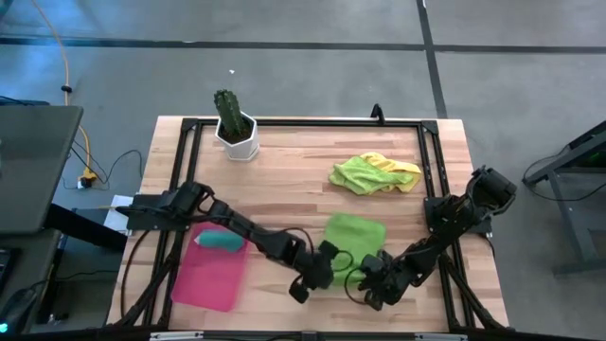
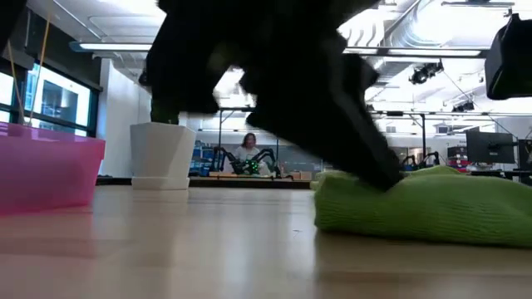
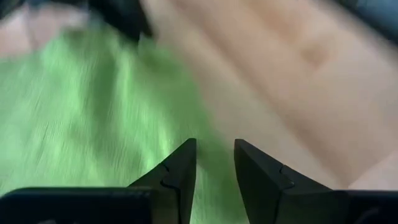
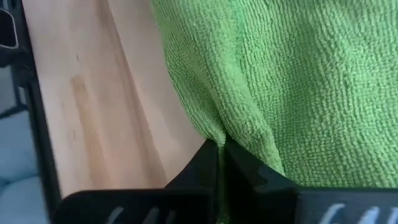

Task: Roll microfiber towels into tight, uniform cylinder then place into a basket
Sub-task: Roll the dark green towel

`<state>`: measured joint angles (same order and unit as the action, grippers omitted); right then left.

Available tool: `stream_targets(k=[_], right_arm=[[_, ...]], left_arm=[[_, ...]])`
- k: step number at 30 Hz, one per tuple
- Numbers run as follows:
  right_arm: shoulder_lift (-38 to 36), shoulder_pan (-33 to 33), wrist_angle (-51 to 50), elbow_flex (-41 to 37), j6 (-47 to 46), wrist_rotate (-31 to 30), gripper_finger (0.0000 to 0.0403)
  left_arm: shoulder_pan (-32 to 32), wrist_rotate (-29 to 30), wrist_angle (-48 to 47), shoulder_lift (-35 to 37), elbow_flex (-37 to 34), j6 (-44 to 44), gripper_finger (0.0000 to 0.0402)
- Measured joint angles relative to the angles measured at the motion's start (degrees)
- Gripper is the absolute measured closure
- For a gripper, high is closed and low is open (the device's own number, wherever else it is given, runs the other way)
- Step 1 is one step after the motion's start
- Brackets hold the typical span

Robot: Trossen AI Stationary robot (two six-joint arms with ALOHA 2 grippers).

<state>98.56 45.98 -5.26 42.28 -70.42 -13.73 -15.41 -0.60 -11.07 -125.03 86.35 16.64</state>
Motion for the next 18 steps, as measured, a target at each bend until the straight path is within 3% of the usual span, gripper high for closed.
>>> stream_targets(k=[5, 18], right_arm=[[-2.5, -0.9, -0.3, -0.2, -4.7, 1.7, 0.0403], [-3.4, -3.3, 1.5, -0.2, -9.7, 4.5, 0.0403]], left_arm=[[-1.8, 8.2, -3.5, 0.0, 0.0, -1.5, 0.0302], [-2.5, 10.1, -2.8, -2.0, 0.0, -1.4, 0.0302]])
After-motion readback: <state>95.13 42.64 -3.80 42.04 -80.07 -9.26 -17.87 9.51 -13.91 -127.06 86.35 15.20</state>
